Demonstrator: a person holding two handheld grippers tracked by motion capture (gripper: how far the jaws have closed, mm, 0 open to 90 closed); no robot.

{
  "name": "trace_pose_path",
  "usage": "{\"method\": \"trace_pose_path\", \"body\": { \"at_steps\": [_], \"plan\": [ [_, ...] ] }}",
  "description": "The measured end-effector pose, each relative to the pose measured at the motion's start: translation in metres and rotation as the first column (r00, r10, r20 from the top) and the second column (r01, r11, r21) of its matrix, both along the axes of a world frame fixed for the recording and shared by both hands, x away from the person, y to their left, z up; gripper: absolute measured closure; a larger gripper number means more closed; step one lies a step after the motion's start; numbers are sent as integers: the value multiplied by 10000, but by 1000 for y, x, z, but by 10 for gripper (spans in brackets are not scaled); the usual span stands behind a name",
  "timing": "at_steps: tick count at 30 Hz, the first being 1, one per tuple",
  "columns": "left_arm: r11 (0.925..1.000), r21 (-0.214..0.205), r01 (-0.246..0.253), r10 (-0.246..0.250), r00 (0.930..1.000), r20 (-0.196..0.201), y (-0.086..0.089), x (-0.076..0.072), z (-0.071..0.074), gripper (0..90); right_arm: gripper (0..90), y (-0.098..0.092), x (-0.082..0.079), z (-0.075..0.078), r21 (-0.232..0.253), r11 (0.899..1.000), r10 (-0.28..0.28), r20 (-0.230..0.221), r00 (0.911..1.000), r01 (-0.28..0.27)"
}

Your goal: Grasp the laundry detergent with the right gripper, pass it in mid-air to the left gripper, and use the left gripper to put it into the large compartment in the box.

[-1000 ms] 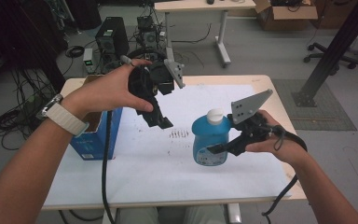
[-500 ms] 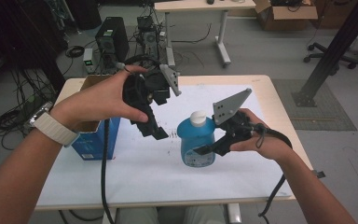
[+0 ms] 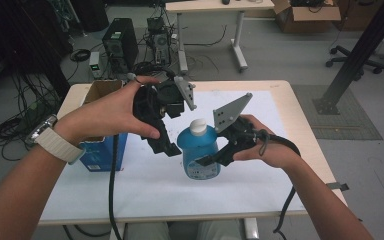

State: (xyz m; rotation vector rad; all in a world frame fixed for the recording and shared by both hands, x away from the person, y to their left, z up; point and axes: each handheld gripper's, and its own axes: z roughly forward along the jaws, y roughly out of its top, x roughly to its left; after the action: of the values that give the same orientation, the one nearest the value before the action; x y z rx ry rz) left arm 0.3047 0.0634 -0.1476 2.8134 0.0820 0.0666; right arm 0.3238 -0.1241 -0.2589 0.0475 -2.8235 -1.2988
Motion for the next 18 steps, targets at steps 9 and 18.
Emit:
{"method": "trace_pose_path", "body": {
  "at_steps": [9, 18],
  "plan": [
    [9998, 150, -87, 87, 10000, 20, -4, 1, -5, 45, 445, 11, 2, 2, -75, 9999, 98, -9, 10000, -98],
    [9995, 195, -259, 260, 9997, -43, -8, 5, -10, 46, 445, 20, 4, 2, -231, 9996, 149, -34, 9999, -149]
  ]
}}
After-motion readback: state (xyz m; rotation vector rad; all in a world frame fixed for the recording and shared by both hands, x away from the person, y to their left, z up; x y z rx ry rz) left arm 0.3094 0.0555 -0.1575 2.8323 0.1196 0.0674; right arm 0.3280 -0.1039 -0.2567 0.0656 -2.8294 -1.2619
